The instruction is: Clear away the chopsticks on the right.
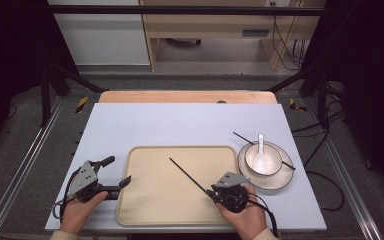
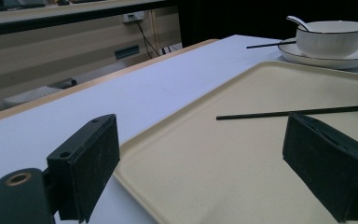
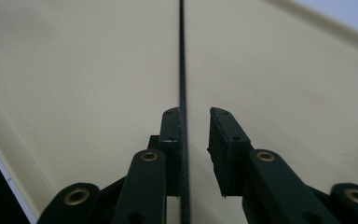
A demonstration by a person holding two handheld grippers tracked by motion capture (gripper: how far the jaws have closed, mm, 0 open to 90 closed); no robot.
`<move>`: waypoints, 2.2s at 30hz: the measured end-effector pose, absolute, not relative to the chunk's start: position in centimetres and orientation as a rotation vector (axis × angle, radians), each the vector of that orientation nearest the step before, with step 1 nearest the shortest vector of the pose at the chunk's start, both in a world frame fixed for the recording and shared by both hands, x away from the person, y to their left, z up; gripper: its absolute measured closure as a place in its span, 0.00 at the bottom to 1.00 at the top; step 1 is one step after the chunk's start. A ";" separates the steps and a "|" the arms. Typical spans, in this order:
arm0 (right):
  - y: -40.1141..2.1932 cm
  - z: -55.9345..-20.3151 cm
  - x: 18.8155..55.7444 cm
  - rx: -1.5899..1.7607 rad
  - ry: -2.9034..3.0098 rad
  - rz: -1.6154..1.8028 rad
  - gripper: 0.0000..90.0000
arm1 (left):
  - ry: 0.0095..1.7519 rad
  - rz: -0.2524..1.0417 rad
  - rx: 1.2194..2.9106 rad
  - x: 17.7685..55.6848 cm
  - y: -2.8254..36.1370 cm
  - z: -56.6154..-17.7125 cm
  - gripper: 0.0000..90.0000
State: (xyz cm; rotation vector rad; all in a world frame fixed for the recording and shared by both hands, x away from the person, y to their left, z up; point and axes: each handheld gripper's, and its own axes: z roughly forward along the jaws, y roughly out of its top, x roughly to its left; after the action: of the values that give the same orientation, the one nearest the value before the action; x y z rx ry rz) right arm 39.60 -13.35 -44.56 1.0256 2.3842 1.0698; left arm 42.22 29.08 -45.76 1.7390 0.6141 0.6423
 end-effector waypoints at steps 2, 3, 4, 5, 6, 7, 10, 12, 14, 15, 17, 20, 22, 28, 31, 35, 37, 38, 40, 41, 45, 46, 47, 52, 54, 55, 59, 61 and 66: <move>-15.0 -42.9 39.4 1.022 2.313 1.100 0.74 | 0.615 0.643 1.740 42.2 29.1 -45.8 0.12; -15.9 -42.1 39.3 1.026 2.282 1.113 0.72 | 0.616 0.644 1.740 42.2 29.1 -45.8 0.12; -17.4 -40.8 39.0 1.019 2.232 1.130 0.71 | 0.616 0.644 1.740 42.2 29.1 -45.8 0.12; -18.9 -39.8 38.7 1.017 2.193 1.131 0.70 | 0.617 0.644 1.740 42.2 29.1 -45.8 0.12; -20.5 -38.7 38.4 1.024 2.148 1.130 0.70 | 0.618 0.644 1.742 42.2 29.1 -45.8 0.12; -21.8 -38.0 38.2 1.030 2.113 1.128 0.70 | 0.620 0.643 1.742 42.2 29.1 -45.8 0.12; -27.1 -36.2 38.0 1.075 2.018 1.075 0.68 | 0.622 0.641 1.750 42.3 29.0 -45.9 0.12; -30.2 -36.3 38.8 1.121 2.027 1.006 0.69 | 0.623 0.641 1.753 42.3 28.9 -46.0 0.12; -32.5 -37.5 40.0 1.160 2.063 0.934 0.70 | 0.626 0.642 1.756 42.3 28.9 -46.0 0.12; -33.4 -38.4 40.9 1.175 2.095 0.919 0.70 | 0.626 0.643 1.758 42.3 28.9 -46.0 0.12; -34.3 -39.7 42.0 1.199 2.130 0.891 0.71 | 0.631 0.643 1.756 42.3 28.9 -46.0 0.12; -34.9 -41.7 43.9 1.209 2.180 0.846 0.72 | 0.633 0.641 1.762 42.4 28.9 -46.1 0.11; -35.0 -42.6 44.9 1.209 2.201 0.836 0.73 | 0.635 0.639 1.762 42.4 28.9 -46.2 0.12; -34.7 -44.0 46.6 1.187 2.254 0.844 0.76 | 0.629 0.638 1.761 42.4 29.0 -46.1 0.12; -34.5 -44.6 47.1 1.182 2.267 0.831 0.79 | 0.628 0.636 1.762 42.3 29.0 -46.1 0.12; -34.2 -45.0 47.3 1.147 2.292 0.816 0.88 | 0.627 0.636 1.763 42.4 29.0 -46.1 0.12; -34.2 -44.9 47.2 1.133 2.297 0.814 0.94 | 0.628 0.636 1.763 42.4 29.0 -46.1 0.12; -34.2 -44.8 47.1 1.125 2.297 0.817 0.94 | 0.627 0.636 1.763 42.4 29.0 -46.1 0.12; -34.2 -44.7 46.8 1.127 2.295 0.801 0.95 | 0.625 0.636 1.765 42.4 29.0 -46.1 0.12; -34.3 -44.6 46.6 1.131 2.286 0.808 0.95 | 0.627 0.635 1.763 42.3 28.9 -46.1 0.12; -35.0 -42.8 45.2 1.189 2.167 0.850 0.95 | 0.628 0.640 1.761 42.3 29.0 -46.0 0.12; -35.1 -42.0 44.7 1.204 2.128 0.873 0.95 | 0.630 0.640 1.761 42.3 29.0 -46.1 0.12; -35.0 -41.2 44.1 1.203 2.088 0.884 0.95 | 0.632 0.640 1.761 42.4 29.0 -46.1 0.12; -31.8 -36.8 40.7 1.099 2.031 1.005 0.95 | 0.629 0.640 1.762 42.4 28.9 -46.1 0.12; -29.6 -35.6 39.7 1.024 2.042 1.044 0.95 | 0.629 0.642 1.762 42.3 28.9 -46.0 0.12; -28.8 -35.2 39.3 1.000 2.049 1.056 0.95 | 0.629 0.645 1.761 42.3 28.9 -46.0 0.12; -24.4 -34.5 38.6 0.895 2.108 1.086 0.95 | 0.633 0.649 1.754 42.3 29.1 -46.0 0.12; -22.5 -34.9 38.6 0.865 2.152 1.078 0.95 | 0.630 0.652 1.756 42.3 29.1 -45.9 0.12; -18.8 -36.8 38.9 0.823 2.262 1.060 0.95 | 0.629 0.651 1.755 42.3 29.2 -45.9 0.12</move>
State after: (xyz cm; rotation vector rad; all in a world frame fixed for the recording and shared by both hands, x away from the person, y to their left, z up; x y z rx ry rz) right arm 38.89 -18.76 -36.83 0.8226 2.2619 1.0603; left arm 42.29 29.18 -45.91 1.7546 0.6293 0.6515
